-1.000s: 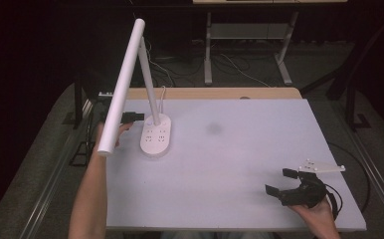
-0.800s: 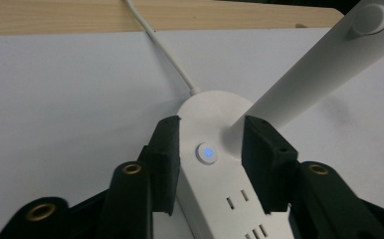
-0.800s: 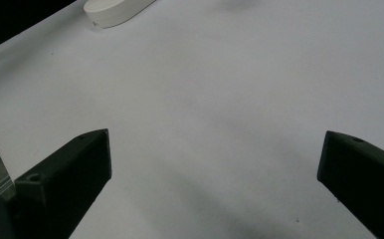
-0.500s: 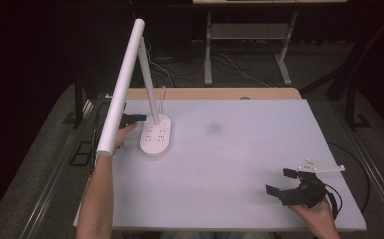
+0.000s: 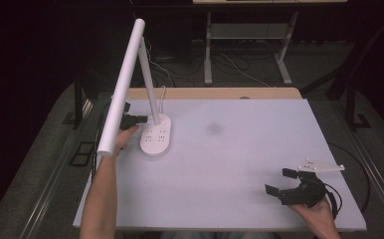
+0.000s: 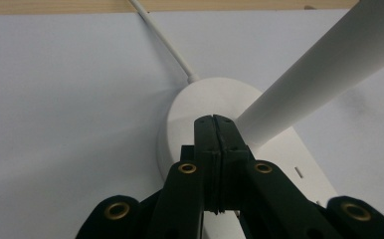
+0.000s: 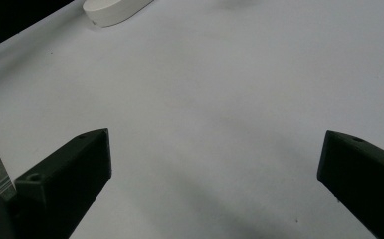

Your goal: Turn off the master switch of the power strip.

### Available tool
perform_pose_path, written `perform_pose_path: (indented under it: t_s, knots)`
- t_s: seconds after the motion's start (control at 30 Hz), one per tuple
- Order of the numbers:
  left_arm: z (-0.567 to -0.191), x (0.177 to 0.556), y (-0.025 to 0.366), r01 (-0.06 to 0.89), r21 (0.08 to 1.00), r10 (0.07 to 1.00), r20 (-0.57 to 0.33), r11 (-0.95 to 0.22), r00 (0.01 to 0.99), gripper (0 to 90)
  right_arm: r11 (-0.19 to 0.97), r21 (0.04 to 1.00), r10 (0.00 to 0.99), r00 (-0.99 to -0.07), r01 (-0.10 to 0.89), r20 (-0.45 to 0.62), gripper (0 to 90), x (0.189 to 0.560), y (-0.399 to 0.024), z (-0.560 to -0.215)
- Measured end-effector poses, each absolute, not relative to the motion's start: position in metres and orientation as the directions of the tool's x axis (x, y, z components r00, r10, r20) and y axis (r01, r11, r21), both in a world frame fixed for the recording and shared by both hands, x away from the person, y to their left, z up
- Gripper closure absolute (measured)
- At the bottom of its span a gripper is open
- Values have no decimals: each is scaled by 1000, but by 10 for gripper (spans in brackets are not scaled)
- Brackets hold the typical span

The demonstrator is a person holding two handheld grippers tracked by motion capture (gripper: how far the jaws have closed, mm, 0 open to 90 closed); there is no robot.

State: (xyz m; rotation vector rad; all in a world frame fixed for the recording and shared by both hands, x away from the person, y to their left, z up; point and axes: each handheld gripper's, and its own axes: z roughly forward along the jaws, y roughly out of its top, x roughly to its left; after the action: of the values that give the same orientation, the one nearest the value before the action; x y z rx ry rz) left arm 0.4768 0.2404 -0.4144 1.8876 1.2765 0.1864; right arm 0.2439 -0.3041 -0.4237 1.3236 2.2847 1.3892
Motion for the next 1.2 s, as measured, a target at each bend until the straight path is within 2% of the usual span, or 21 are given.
perform_pose_path:
  t_s: [0.37,0.57,0.73,0.87,1.2]
  knots:
    - [-420,478,233,701,692,828,-282,-174,484,896,180,778,746,-599,602,290,0,244,-304,-424]
    - [-421,479,229,710,686,831,-298,-155,470,900,185,778,744,-602,601,288,0,245,-303,-425]
    - [-424,481,232,743,661,829,-352,-108,434,900,188,780,742,-607,597,286,0,243,-302,-424]
    - [-422,481,229,743,656,842,-320,-134,434,900,199,780,737,-615,594,280,0,243,-301,-424]
    - [-421,482,226,760,640,856,-328,-111,401,900,197,786,734,-620,585,278,0,242,-301,-423]
